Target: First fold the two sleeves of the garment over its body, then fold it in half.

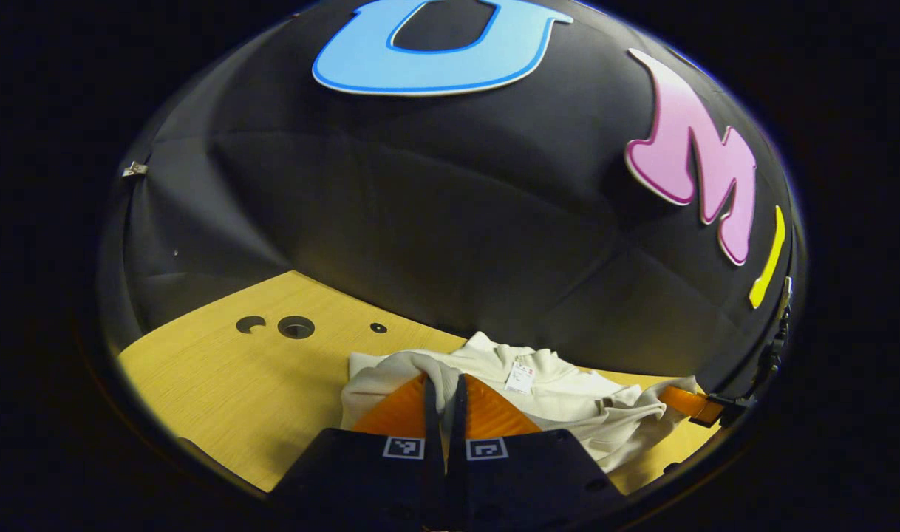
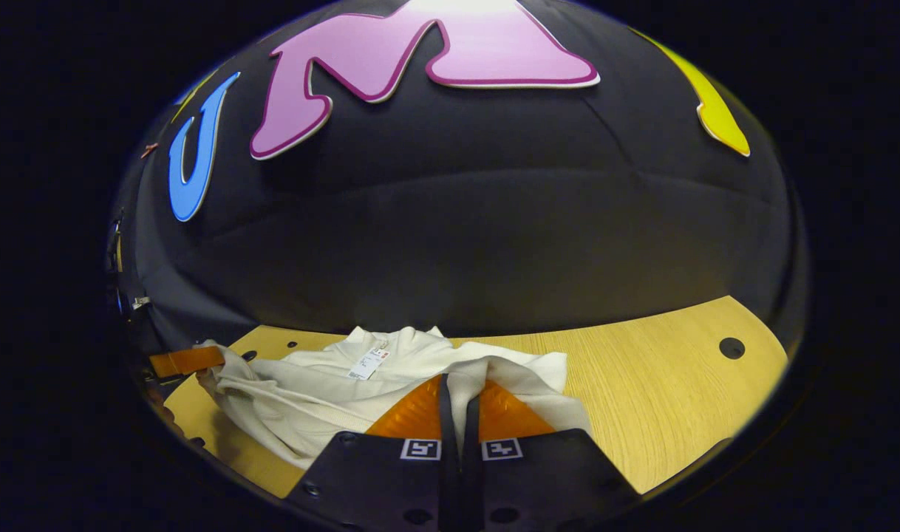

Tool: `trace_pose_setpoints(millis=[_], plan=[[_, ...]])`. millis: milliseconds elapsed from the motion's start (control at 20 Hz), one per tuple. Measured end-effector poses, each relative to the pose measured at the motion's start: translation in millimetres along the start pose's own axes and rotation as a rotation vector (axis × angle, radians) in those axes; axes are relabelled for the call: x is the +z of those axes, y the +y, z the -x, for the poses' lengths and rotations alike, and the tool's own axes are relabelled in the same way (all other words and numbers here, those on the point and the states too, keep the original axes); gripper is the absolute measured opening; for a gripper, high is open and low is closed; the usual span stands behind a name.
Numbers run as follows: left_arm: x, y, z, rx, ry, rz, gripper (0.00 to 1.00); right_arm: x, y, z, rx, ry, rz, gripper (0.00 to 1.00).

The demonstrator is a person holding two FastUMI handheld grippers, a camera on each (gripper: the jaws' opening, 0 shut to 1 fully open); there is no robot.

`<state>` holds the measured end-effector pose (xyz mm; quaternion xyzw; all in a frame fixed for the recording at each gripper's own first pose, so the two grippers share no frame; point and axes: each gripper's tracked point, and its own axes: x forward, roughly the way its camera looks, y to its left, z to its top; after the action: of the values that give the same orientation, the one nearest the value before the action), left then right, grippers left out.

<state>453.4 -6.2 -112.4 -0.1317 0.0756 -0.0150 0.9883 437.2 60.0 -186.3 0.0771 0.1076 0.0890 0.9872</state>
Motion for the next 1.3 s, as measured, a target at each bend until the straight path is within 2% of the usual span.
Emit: trace_pose_setpoints(millis=[50,150,200,250,300,350,500,550,600,650,700,750,800,850,900,950,1000,1050,1300], plan=[[-2,3,-8,0.014,0.011,0.006,0.06,-1,-2,-5,-0.011,-0.003,0.011,0.05],[-6,9,-24,0.034,0.027,0.012,0.06,-7,-5,-14,-0.028,-0.001,0.044,0.06],[-10,12,-30,0.042,0.036,0.013,0.06,-9,-7,-17,-0.039,-0.001,0.054,0.09],[-11,14,-35,0.049,0.041,0.023,0.11,-11,-8,-19,-0.037,-0.002,0.051,0.13],[-10,14,-40,0.053,0.040,0.036,0.07,-11,-8,-20,-0.036,-0.003,0.040,0.18],[-10,14,-43,0.053,0.045,0.046,0.08,-12,-9,-23,-0.033,-0.002,0.025,0.18],[-10,16,-49,0.067,0.049,0.017,0.13,-14,-7,-23,-0.025,0.001,0.022,0.28],[-7,13,-47,0.066,0.044,0.006,0.14,-14,-3,-20,-0.011,0.003,0.028,0.28],[-3,10,-47,0.061,0.038,-0.002,0.21,-16,0,-19,-0.002,0.008,0.032,0.32],[3,6,-44,0.052,0.028,-0.005,0.39,-15,4,-16,0.006,0.009,0.035,0.42],[8,3,-40,0.041,0.017,-0.010,0.58,-13,8,-11,0.010,0.011,0.044,0.60],[15,1,-36,0.034,0.005,-0.024,0.77,-11,13,-7,0.019,0.009,0.059,0.73],[24,2,-28,0.044,-0.009,-0.044,0.68,-9,19,-3,0.030,0.009,0.072,0.69],[31,3,-22,0.053,-0.020,-0.060,0.70,-6,24,1,0.040,0.009,0.082,0.75],[38,0,-13,0.052,-0.024,-0.072,0.74,-3,26,7,0.041,0.005,0.098,0.95],[42,-2,-5,0.052,-0.019,-0.086,0.76,2,26,13,0.032,-0.004,0.116,0.96],[45,-3,7,0.057,-0.012,-0.101,0.90,6,25,22,0.021,-0.014,0.128,0.97],[48,-5,19,0.056,-0.008,-0.110,0.95,11,25,31,0.012,-0.023,0.136,0.97],[66,-28,95,0.020,-0.051,-0.167,0.98,37,17,96,-0.041,-0.043,0.160,0.97]])
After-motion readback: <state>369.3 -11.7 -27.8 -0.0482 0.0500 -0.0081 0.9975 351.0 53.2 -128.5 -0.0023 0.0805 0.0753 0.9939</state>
